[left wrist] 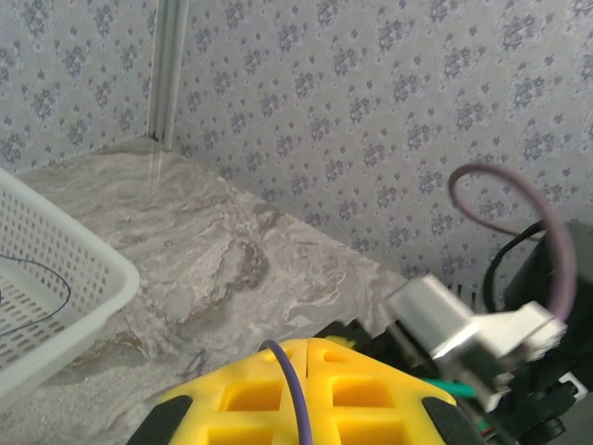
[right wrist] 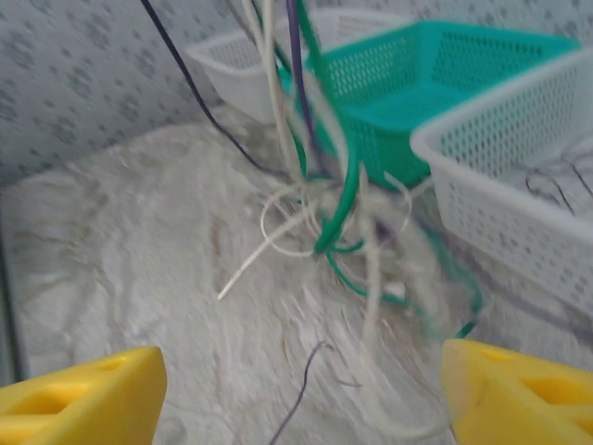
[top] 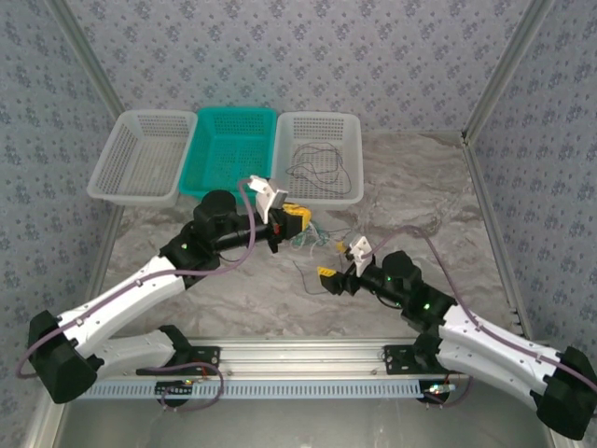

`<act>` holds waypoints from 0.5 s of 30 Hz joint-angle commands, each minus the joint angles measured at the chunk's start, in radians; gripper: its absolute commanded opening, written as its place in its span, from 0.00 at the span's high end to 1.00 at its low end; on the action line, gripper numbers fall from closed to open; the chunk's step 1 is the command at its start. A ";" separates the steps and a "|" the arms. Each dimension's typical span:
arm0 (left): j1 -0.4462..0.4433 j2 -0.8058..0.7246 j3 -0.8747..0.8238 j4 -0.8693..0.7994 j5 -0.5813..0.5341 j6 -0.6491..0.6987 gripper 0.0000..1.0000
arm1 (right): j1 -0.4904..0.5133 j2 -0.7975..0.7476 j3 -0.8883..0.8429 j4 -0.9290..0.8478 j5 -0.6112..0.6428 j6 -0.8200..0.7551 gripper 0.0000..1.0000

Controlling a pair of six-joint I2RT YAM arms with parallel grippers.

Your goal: Untangle the cables

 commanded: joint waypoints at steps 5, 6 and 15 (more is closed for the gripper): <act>-0.015 0.049 0.006 -0.042 0.026 0.031 1.00 | -0.008 -0.004 0.137 -0.011 -0.084 -0.028 0.39; -0.015 0.056 0.001 -0.045 0.040 0.039 1.00 | -0.017 -0.004 0.156 -0.020 -0.079 -0.047 0.44; -0.016 0.162 -0.084 -0.030 0.124 0.078 1.00 | -0.148 0.103 0.152 -0.122 -0.226 -0.156 0.48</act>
